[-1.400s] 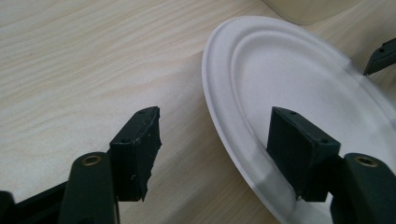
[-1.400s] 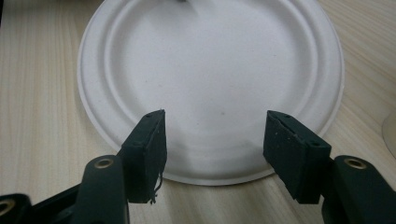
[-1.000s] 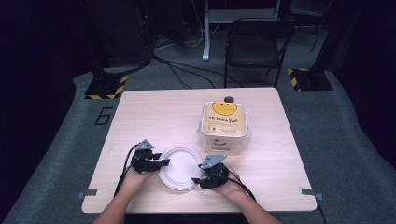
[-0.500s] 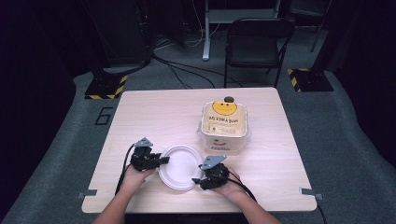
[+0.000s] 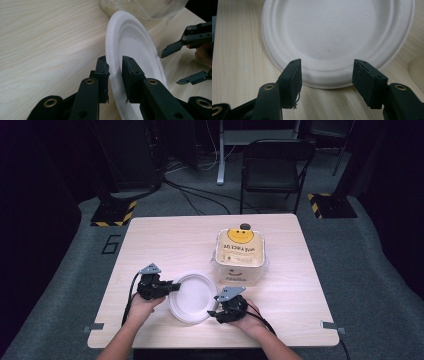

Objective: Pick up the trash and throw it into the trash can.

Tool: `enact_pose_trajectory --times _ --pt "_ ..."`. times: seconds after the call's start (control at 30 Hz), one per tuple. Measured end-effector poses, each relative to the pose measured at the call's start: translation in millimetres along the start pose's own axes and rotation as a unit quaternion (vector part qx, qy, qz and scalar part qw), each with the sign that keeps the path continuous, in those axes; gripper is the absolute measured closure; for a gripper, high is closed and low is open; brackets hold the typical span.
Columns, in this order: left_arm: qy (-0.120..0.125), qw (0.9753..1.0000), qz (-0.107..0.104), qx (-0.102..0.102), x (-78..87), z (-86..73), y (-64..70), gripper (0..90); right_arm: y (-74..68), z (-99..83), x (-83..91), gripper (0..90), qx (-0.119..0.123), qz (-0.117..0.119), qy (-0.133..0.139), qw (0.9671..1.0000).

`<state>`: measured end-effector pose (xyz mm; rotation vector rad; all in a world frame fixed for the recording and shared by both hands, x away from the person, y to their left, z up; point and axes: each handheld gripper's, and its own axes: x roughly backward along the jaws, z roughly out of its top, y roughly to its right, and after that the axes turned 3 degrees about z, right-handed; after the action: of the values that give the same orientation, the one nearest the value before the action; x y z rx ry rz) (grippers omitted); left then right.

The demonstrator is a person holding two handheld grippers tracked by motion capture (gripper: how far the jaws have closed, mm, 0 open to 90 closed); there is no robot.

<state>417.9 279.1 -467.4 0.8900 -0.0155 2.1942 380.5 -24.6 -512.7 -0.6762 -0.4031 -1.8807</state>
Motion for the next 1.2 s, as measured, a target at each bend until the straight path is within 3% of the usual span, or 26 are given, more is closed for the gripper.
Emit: enact_pose_trajectory --times 0.17,0.43,0.5,0.9,1.2 --pt "0.006 0.9999 -0.009 0.01 5.9 6.0 2.5 78.5 -0.4 -0.8 4.3 39.8 0.009 -0.002 0.0 1.0" --pt "0.009 0.9998 -0.013 -0.013 16.3 21.0 11.7 80.5 2.3 -2.0 8.2 39.9 0.01 -0.004 0.002 0.9999" --pt "0.013 0.9996 -0.023 -0.014 19.8 26.3 13.9 81.2 2.1 -2.2 9.0 39.8 0.007 -0.004 0.002 1.0" --pt "0.012 0.9984 0.003 -0.056 35.6 55.7 24.7 81.7 4.1 -2.8 12.7 39.9 0.008 -0.008 0.006 0.9999" --pt "0.009 0.9977 0.012 -0.066 39.8 71.8 27.4 81.7 4.0 -2.8 13.2 39.9 0.009 -0.008 0.006 0.9999"
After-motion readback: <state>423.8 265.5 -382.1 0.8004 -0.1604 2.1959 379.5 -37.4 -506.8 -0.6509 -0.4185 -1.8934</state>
